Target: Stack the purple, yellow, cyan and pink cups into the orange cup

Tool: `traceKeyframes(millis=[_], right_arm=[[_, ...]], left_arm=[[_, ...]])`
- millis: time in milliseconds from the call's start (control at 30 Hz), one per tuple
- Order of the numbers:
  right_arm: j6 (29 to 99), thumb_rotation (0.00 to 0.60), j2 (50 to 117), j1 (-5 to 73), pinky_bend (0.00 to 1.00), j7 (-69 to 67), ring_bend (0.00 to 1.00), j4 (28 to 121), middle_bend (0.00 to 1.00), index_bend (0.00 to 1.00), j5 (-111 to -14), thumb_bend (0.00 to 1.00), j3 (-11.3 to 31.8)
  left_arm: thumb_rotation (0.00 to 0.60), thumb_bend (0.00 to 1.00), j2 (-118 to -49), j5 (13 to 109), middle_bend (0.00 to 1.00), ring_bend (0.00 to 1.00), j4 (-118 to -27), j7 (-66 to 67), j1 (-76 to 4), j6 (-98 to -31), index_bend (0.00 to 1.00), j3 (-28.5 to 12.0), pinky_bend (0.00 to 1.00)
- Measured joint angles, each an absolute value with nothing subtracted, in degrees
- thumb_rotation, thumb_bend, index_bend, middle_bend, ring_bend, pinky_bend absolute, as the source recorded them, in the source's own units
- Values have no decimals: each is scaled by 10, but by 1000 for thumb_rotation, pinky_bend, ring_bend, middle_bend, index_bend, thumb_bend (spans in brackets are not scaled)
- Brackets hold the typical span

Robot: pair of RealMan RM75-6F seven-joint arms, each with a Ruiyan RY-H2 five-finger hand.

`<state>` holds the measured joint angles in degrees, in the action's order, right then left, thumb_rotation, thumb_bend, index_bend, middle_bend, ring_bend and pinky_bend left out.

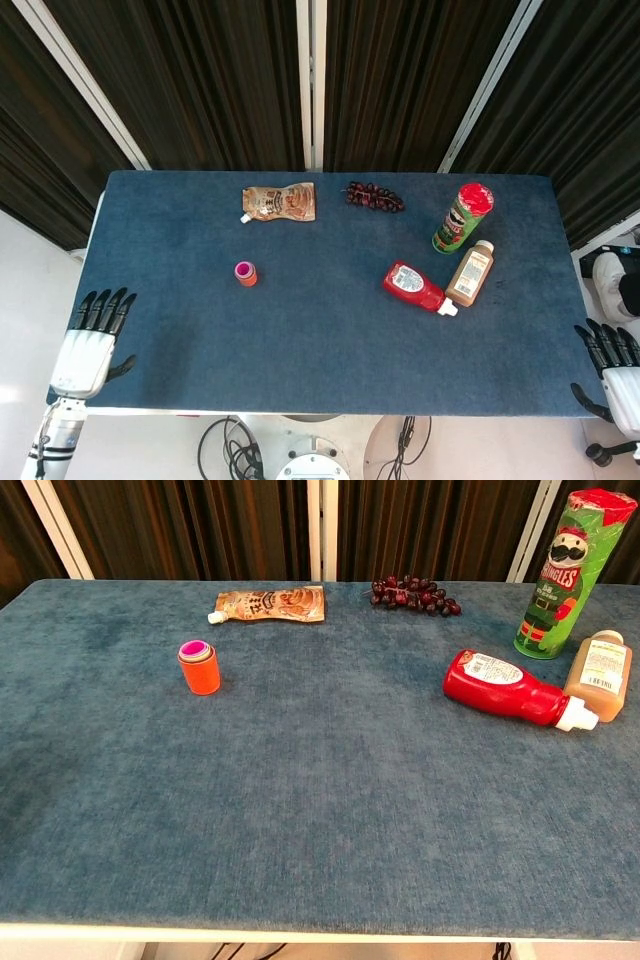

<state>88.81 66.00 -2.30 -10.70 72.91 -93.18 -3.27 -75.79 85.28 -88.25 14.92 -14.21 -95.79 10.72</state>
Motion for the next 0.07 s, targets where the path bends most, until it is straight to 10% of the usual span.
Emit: traceKeyframes(millis=[67], right_arm=[[891, 600, 661, -25, 0, -108, 0, 728, 0, 0, -933, 228, -34]], left_arm=[[600, 126, -755, 859, 11, 0, -867, 133, -130, -964, 44, 108, 32]])
